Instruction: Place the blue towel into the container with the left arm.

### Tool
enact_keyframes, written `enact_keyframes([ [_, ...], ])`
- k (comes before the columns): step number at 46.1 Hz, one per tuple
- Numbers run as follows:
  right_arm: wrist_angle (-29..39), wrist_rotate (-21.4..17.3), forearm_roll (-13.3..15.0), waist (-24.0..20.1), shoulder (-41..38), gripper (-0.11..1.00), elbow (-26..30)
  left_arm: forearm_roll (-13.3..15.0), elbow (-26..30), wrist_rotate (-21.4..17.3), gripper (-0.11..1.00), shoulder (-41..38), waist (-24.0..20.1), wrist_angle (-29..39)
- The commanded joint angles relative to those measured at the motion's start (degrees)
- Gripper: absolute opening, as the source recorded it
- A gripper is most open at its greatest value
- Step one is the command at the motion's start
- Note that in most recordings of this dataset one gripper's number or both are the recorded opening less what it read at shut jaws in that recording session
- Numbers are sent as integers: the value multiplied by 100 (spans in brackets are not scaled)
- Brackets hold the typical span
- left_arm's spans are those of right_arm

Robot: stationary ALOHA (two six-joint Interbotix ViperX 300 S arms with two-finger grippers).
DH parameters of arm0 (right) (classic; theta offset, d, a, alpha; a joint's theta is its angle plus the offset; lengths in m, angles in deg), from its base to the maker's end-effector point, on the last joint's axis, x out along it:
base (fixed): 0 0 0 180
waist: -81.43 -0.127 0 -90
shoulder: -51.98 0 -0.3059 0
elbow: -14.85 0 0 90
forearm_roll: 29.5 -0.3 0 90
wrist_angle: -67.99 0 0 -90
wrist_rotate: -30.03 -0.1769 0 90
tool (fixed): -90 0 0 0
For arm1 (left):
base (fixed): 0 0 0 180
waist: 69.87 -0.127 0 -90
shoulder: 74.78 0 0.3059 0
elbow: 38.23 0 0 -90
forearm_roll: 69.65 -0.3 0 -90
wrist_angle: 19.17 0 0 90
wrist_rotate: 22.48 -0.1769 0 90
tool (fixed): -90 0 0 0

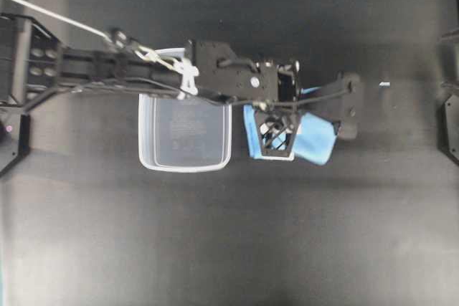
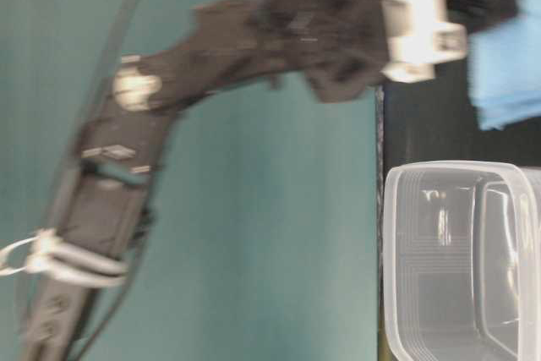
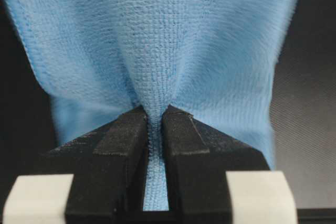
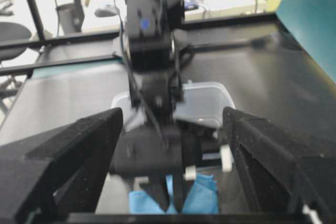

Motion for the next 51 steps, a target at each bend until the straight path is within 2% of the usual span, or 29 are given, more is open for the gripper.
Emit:
enact_keyframes([
  [1,-62,-9,-18,9,0,75,114,-9,158,26,5,519,53,167],
  [14,-62,-9,-9,18,53,75,167,-9,-185,88,5,1846,26,1222],
  [22,-62,-9,-18,9,62,74,185,-9,-1011,70,5,2496,44,1784],
  [28,-70,0,-18,18,53,74,176,-18,-1811,79,5,2892,0,1600],
  [39,-70,-9,-9,9,18,74,167,-18,-3155,97,5,3612,-44,668],
  [46,-88,-9,-18,18,18,74,167,-9,-3604,70,5,3823,-114,316],
  [51,-88,-9,-18,18,18,74,158,-18,-3665,70,5,3823,-123,246],
])
